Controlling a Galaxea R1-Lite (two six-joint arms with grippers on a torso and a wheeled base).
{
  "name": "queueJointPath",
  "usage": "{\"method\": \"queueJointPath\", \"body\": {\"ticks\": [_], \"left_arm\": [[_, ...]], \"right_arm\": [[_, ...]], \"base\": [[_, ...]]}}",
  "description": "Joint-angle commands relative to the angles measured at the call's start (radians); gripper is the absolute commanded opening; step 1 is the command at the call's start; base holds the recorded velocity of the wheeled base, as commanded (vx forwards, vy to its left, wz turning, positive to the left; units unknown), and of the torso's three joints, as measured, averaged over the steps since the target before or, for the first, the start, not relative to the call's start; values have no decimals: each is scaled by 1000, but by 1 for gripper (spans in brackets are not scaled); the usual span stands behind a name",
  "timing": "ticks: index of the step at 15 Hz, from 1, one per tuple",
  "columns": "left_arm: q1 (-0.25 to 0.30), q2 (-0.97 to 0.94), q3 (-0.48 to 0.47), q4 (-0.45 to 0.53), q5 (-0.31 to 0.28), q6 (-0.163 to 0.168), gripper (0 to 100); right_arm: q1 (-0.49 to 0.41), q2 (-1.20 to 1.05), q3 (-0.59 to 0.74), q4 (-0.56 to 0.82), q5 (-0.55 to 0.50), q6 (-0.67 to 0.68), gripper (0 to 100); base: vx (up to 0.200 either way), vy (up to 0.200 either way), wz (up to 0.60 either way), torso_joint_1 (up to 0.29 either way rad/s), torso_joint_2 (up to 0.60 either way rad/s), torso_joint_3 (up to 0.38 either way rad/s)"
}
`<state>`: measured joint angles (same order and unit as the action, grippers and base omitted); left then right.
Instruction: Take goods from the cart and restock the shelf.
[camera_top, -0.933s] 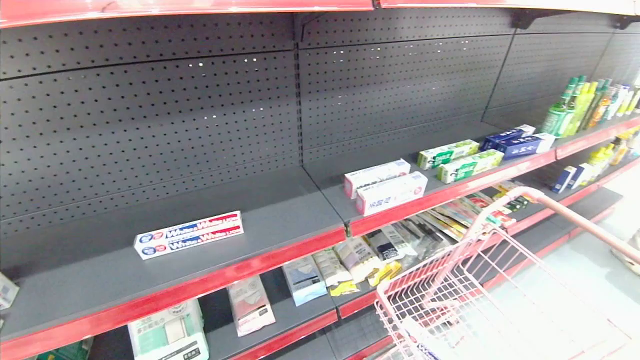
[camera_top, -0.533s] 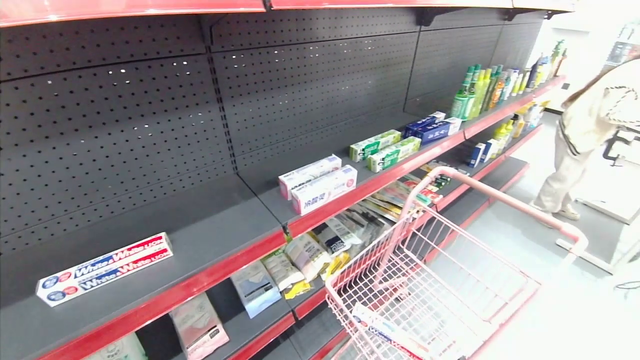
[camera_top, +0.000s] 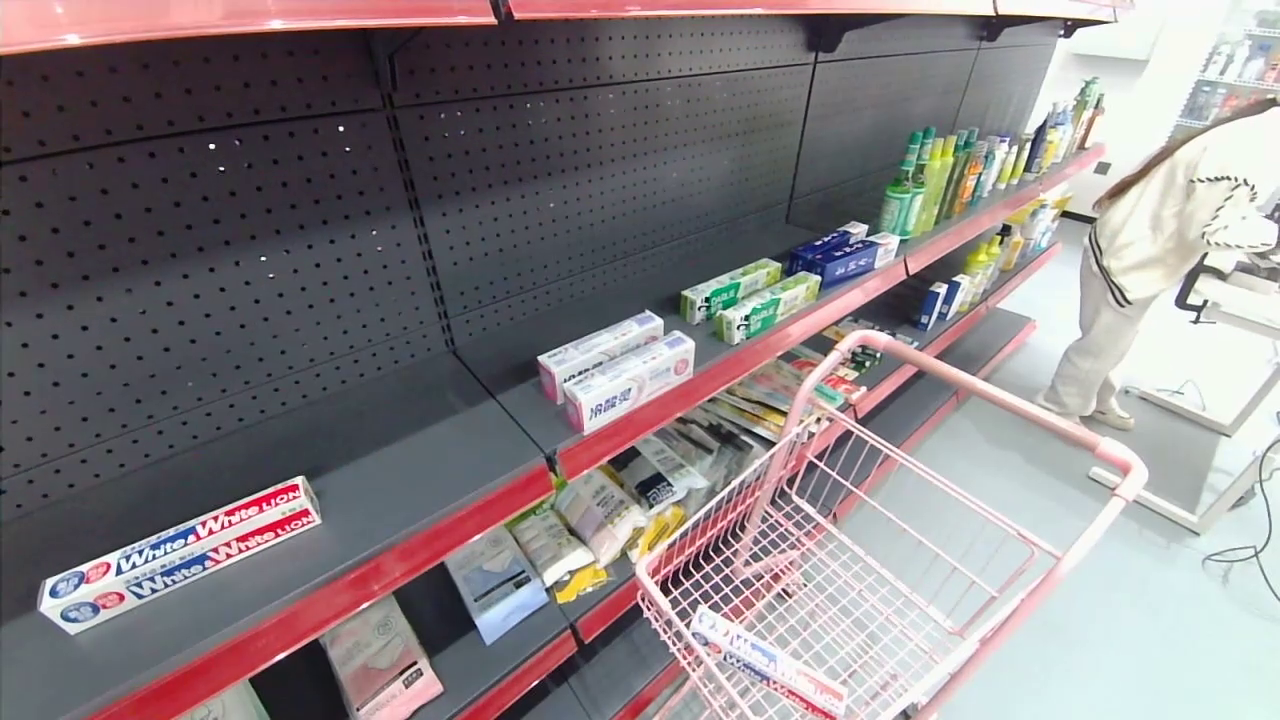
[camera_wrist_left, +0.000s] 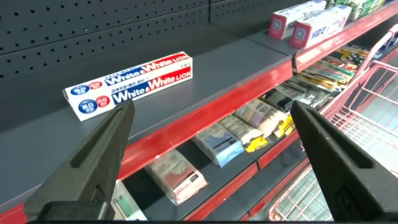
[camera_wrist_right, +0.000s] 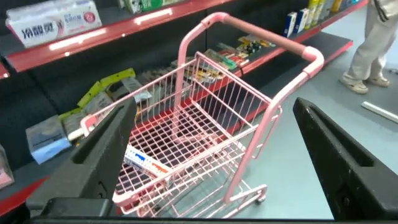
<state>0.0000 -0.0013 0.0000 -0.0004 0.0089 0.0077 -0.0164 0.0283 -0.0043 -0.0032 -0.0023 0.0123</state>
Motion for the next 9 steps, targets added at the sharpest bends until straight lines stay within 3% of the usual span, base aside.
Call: {"method": "queueJointPath", "body": {"ticks": [1,2,3,6,9], "left_arm": [[0,1,0,-1,0,0,100],[0,1,0,-1,0,0,100],[0,1,0,-1,0,0,100],[0,1,0,-1,-1,2,100],[0,1,0,-1,-1,2,100]], "right_arm": [[3,406,-418,-43,-19,66,100],[-17,553,-634,-37,-61,164,100],[-19,699,-750,-24,-57,159,100],[-76,1065,-723,-52,-47,-8,100],[19,1412,-677,-83,61,-74,100]], "base": [[0,0,0,0,0,0],[0,0,0,0,0,0],[0,0,0,0,0,0],[0,0,0,0,0,0],[0,0,0,0,0,0]]}}
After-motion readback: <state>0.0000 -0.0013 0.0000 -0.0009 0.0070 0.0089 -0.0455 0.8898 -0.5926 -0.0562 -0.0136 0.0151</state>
